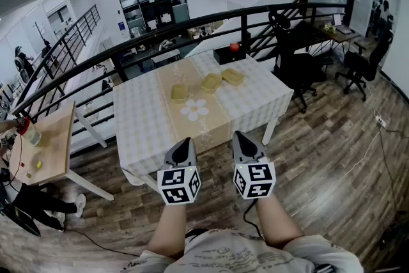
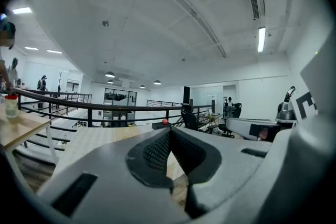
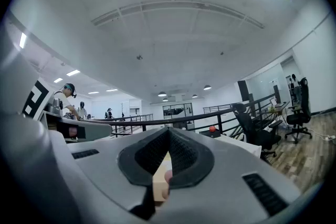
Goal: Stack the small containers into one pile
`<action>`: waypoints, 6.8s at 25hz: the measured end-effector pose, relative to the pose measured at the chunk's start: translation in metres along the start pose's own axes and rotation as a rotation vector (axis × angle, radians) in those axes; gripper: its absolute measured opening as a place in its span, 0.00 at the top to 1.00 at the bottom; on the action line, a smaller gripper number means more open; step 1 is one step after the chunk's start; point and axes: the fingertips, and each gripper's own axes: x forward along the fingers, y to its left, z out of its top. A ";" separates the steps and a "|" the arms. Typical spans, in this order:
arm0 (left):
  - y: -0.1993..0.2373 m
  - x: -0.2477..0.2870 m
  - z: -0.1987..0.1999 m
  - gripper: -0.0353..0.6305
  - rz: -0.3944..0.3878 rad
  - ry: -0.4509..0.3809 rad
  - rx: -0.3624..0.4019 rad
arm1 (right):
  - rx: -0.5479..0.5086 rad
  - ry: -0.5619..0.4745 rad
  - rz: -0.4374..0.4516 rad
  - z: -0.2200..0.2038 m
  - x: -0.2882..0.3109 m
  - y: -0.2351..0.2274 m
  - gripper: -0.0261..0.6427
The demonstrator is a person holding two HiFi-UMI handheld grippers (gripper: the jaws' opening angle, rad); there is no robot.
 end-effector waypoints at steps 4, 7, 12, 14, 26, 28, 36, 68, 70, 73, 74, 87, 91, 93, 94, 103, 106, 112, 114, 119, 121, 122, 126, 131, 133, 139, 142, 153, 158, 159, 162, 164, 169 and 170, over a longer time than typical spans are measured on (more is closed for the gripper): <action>-0.005 0.000 0.001 0.94 0.003 -0.003 -0.001 | -0.006 -0.004 0.006 0.002 -0.003 -0.003 0.96; -0.009 -0.001 0.001 0.94 0.003 -0.008 0.001 | 0.012 -0.032 0.024 0.005 -0.008 -0.002 0.96; -0.016 -0.005 0.003 0.94 0.006 -0.016 -0.003 | 0.013 -0.050 0.048 0.010 -0.015 0.000 0.96; -0.018 -0.005 0.001 0.94 0.008 -0.016 -0.004 | 0.011 -0.050 0.050 0.010 -0.016 -0.001 0.96; -0.028 0.029 -0.002 0.94 -0.015 -0.018 0.000 | 0.003 -0.046 0.037 0.003 0.002 -0.025 0.96; -0.027 0.041 -0.002 0.94 -0.024 -0.017 0.006 | 0.006 -0.046 0.029 0.002 0.011 -0.032 0.96; -0.020 0.102 0.000 0.94 -0.051 -0.019 0.009 | 0.018 -0.053 0.009 -0.002 0.061 -0.064 0.96; 0.097 0.409 0.040 0.94 -0.098 0.011 -0.009 | -0.049 -0.011 -0.010 0.000 0.374 -0.150 0.96; 0.104 0.425 0.039 0.94 -0.105 0.013 -0.011 | -0.053 -0.004 -0.013 -0.003 0.392 -0.153 0.96; 0.114 0.443 0.038 0.94 -0.112 0.025 -0.011 | -0.050 0.014 -0.010 -0.007 0.417 -0.157 0.96; 0.117 0.448 0.037 0.94 -0.113 0.029 -0.013 | -0.048 0.022 -0.010 -0.009 0.424 -0.158 0.96; 0.150 0.483 0.014 0.94 -0.071 0.091 -0.053 | 0.045 0.077 -0.008 -0.037 0.466 -0.179 0.96; 0.149 0.492 0.011 0.94 -0.054 0.102 -0.049 | 0.046 0.081 0.001 -0.041 0.475 -0.188 0.96; 0.147 0.497 0.012 0.94 -0.040 0.105 -0.048 | 0.046 0.084 0.009 -0.042 0.480 -0.194 0.96; 0.145 0.501 0.013 0.94 -0.032 0.105 -0.048 | 0.046 0.086 0.015 -0.042 0.482 -0.198 0.96; 0.139 0.540 0.015 0.94 0.061 0.088 -0.079 | -0.067 0.078 0.093 -0.041 0.518 -0.233 0.96; 0.138 0.552 0.016 0.94 0.098 0.084 -0.094 | -0.060 0.101 0.132 -0.044 0.534 -0.245 0.96; 0.147 0.562 0.006 0.94 0.171 0.103 -0.107 | -0.063 0.155 0.210 -0.065 0.556 -0.249 0.96; 0.152 0.561 0.003 0.94 0.193 0.109 -0.108 | -0.080 0.183 0.233 -0.076 0.562 -0.248 0.96; 0.152 0.575 -0.002 0.94 0.243 0.133 -0.105 | -0.078 0.310 0.312 -0.117 0.579 -0.266 0.96; 0.154 0.578 -0.007 0.94 0.260 0.141 -0.106 | -0.070 0.361 0.328 -0.137 0.584 -0.272 0.96; 0.154 0.580 -0.009 0.94 0.266 0.142 -0.107 | -0.078 0.382 0.331 -0.146 0.586 -0.277 0.96; 0.154 0.588 -0.012 0.94 0.286 0.148 -0.109 | -0.112 0.483 0.374 -0.179 0.595 -0.286 0.92; 0.154 0.591 -0.016 0.94 0.306 0.161 -0.109 | -0.165 0.624 0.437 -0.219 0.598 -0.283 0.80; 0.154 0.590 -0.017 0.94 0.317 0.165 -0.106 | -0.223 0.667 0.434 -0.234 0.599 -0.285 0.79; 0.158 0.580 -0.024 0.94 0.361 0.183 -0.114 | -0.391 0.826 0.424 -0.274 0.605 -0.291 0.76; 0.161 0.575 -0.026 0.94 0.387 0.187 -0.120 | -0.442 0.867 0.436 -0.286 0.610 -0.290 0.76; 0.165 0.557 -0.037 0.94 0.470 0.205 -0.152 | -0.551 1.023 0.432 -0.336 0.622 -0.298 0.78; 0.166 0.553 -0.041 0.94 0.485 0.216 -0.158 | -0.602 1.043 0.406 -0.342 0.630 -0.305 0.89; 0.166 0.552 -0.042 0.94 0.486 0.219 -0.157 | -0.606 1.048 0.406 -0.342 0.630 -0.306 0.90; 0.164 0.551 -0.045 0.94 0.488 0.227 -0.151 | -0.595 1.040 0.403 -0.339 0.632 -0.309 0.91; 0.164 0.550 -0.046 0.94 0.486 0.229 -0.150 | -0.590 1.023 0.391 -0.334 0.634 -0.312 0.92; 0.160 0.552 -0.047 0.94 0.466 0.232 -0.151 | -0.585 0.972 0.370 -0.317 0.635 -0.321 0.93; 0.160 0.553 -0.046 0.94 0.460 0.231 -0.151 | -0.587 0.961 0.365 -0.313 0.636 -0.323 0.93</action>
